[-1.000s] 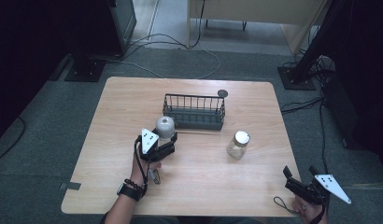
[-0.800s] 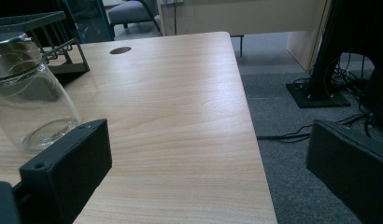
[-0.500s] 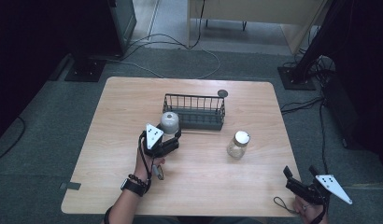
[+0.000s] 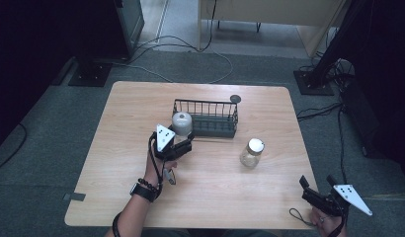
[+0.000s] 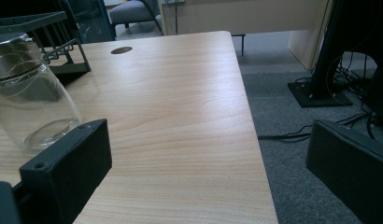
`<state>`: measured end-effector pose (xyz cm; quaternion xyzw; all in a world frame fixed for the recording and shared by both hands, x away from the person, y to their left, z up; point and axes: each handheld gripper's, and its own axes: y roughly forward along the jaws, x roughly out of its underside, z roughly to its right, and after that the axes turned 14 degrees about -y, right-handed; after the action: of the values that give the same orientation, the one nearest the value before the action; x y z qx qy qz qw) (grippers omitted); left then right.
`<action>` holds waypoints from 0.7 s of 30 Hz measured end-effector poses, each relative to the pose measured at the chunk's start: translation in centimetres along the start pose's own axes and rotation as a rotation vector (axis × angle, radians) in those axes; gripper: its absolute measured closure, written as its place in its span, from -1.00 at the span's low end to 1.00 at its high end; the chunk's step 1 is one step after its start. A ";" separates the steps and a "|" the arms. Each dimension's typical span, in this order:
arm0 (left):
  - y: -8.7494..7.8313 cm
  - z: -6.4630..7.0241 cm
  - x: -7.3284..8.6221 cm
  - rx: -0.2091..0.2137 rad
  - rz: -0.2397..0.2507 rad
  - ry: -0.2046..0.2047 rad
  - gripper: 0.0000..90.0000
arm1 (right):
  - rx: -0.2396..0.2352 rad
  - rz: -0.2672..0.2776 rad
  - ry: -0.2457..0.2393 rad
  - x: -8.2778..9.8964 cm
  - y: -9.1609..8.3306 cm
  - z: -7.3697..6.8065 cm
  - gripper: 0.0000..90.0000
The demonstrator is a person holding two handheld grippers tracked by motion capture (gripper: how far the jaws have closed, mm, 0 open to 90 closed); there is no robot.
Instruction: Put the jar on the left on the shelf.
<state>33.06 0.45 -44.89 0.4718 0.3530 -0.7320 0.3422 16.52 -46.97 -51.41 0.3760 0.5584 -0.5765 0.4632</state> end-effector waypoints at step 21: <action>1.2 0.4 -3.4 -0.036 0.064 0.013 -0.36 | -0.002 -0.001 -0.001 0.0 0.0 0.0 -1.00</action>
<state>34.97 0.07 -41.84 0.4812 0.3530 -0.7112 0.3715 16.53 -46.97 -51.41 0.3752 0.5588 -0.5762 0.4636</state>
